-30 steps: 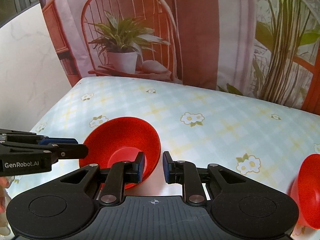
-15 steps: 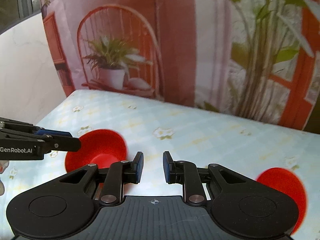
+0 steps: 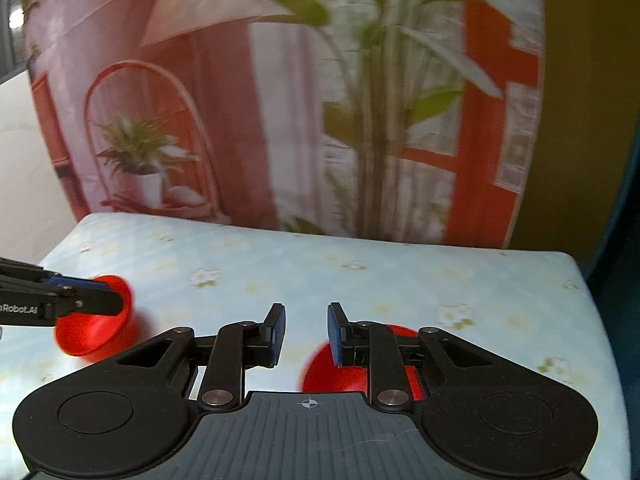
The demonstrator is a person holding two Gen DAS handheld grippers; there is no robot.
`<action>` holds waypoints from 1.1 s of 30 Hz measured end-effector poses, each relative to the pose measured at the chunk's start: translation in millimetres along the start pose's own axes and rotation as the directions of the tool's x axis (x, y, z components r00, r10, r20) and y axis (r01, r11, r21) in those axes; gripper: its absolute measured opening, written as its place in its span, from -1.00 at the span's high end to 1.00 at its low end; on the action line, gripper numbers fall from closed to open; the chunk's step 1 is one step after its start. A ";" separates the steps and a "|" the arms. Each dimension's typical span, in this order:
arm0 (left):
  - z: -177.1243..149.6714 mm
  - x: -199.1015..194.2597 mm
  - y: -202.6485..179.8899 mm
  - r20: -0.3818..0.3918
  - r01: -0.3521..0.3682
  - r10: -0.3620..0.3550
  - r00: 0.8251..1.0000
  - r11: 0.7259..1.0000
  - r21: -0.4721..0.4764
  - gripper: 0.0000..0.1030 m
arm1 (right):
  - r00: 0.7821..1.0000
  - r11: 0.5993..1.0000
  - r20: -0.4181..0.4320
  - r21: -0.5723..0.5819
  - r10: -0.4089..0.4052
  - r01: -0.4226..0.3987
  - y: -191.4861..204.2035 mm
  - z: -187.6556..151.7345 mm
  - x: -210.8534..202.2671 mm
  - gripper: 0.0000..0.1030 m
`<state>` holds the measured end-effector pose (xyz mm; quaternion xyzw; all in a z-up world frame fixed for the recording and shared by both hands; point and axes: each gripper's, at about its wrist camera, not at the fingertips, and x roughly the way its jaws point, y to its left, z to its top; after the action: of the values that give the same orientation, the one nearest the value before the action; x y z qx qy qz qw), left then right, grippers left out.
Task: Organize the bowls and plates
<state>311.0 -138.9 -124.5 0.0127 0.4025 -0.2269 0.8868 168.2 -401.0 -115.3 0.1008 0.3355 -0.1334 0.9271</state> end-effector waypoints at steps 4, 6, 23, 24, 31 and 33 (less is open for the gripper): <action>4.1 9.5 -13.8 -0.009 0.010 -0.010 1.000 1.000 0.016 0.53 | 1.000 0.999 0.003 0.029 -0.020 0.020 -24.7 -5.5 -1.2 0.58; 6.6 15.9 -19.7 -0.013 0.019 -0.018 1.000 1.000 0.010 0.53 | 1.000 0.999 0.002 0.042 -0.025 0.025 -34.6 -8.5 0.5 0.58; 11.8 70.3 -66.9 -0.064 0.116 -0.116 0.991 0.993 -0.006 0.35 | 0.999 0.993 -0.017 0.107 -0.039 0.040 -80.9 -26.7 24.7 0.56; 11.8 72.0 -71.3 -0.065 0.122 -0.122 0.990 0.992 -0.002 0.35 | 0.999 0.992 -0.016 0.113 -0.048 0.050 -84.0 -27.8 24.6 0.55; -3.0 93.1 -94.2 -0.129 0.117 -0.115 0.985 0.993 0.008 0.35 | 0.997 0.983 -0.037 0.172 -0.066 0.072 -105.5 -41.4 23.2 0.49; -8.5 97.1 -97.0 -0.141 0.107 -0.105 0.985 0.994 0.007 0.36 | 0.997 0.980 -0.044 0.187 -0.058 0.065 -108.7 -45.7 22.3 0.49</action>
<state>320.6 -262.2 -184.6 0.0138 0.4622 -0.2752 0.8429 123.3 -495.0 -174.8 0.1803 0.3418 -0.1914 0.9022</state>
